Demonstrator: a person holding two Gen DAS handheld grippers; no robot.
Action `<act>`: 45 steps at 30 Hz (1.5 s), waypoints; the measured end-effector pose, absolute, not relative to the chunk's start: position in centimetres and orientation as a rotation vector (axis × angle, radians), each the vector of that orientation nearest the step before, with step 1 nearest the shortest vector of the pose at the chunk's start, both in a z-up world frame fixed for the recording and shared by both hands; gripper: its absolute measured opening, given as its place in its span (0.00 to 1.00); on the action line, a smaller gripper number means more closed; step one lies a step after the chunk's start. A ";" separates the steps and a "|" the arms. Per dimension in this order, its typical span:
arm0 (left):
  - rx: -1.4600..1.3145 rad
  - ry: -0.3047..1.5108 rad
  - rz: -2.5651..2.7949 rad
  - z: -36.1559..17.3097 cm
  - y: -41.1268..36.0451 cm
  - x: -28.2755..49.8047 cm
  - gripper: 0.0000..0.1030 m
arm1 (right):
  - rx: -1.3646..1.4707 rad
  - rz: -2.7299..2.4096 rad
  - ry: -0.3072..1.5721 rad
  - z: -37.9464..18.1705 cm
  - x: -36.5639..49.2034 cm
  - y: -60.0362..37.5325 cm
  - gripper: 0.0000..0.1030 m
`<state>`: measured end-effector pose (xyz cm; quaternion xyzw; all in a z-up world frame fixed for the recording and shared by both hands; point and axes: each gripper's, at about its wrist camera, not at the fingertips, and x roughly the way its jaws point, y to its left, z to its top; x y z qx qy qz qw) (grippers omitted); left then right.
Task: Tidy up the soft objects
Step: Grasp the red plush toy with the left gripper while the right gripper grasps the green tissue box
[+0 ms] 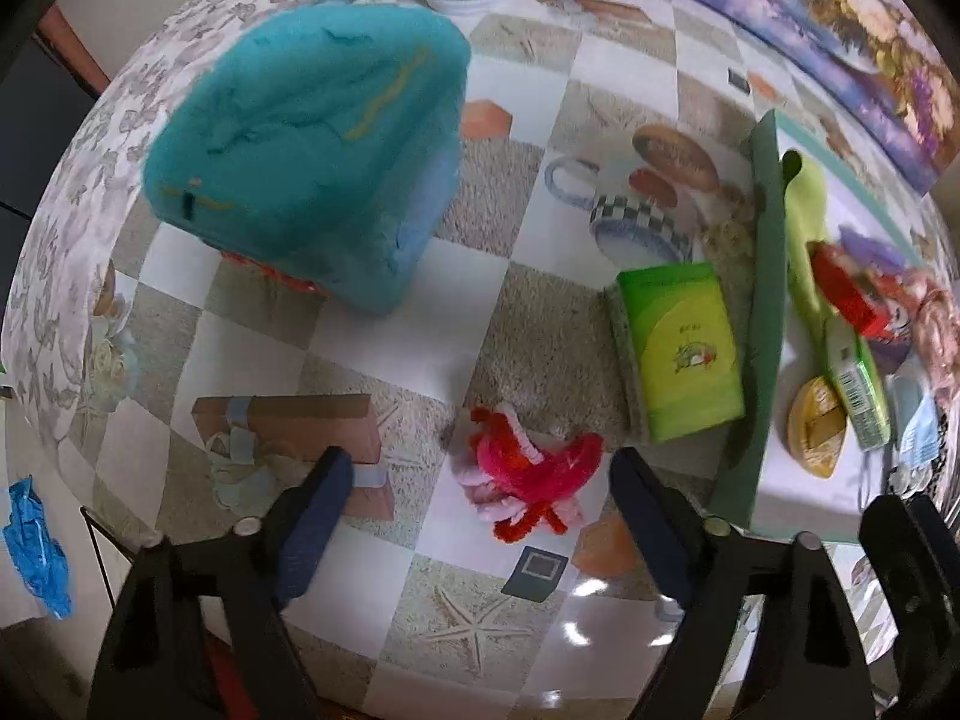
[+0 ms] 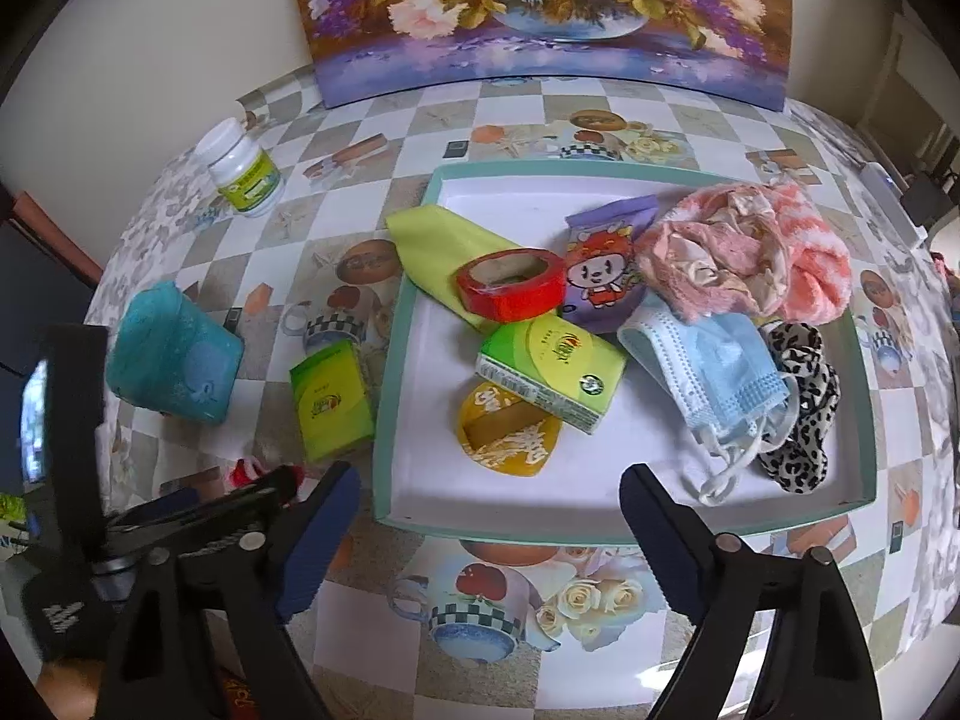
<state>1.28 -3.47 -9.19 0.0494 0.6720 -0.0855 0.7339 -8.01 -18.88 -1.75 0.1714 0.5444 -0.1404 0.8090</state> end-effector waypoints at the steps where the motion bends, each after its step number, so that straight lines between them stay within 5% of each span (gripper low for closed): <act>1: 0.110 1.488 -0.192 -9.5 -3.6 1.3 0.79 | 0.364 -0.291 1.162 -1.7 -7.9 -18.7 0.86; 17: 0.057 1.490 -0.130 -10.5 -2.6 2.7 0.44 | 0.374 -0.132 1.157 -2.4 -4.6 -16.0 0.78; 36: -0.108 1.496 -0.012 -10.6 2.8 2.6 0.42 | 0.273 -0.005 1.212 -4.3 -1.2 -13.0 0.60; 45: -0.185 1.499 0.019 -10.9 5.2 2.7 0.42 | 0.208 -0.010 1.241 -5.4 0.3 -12.0 0.60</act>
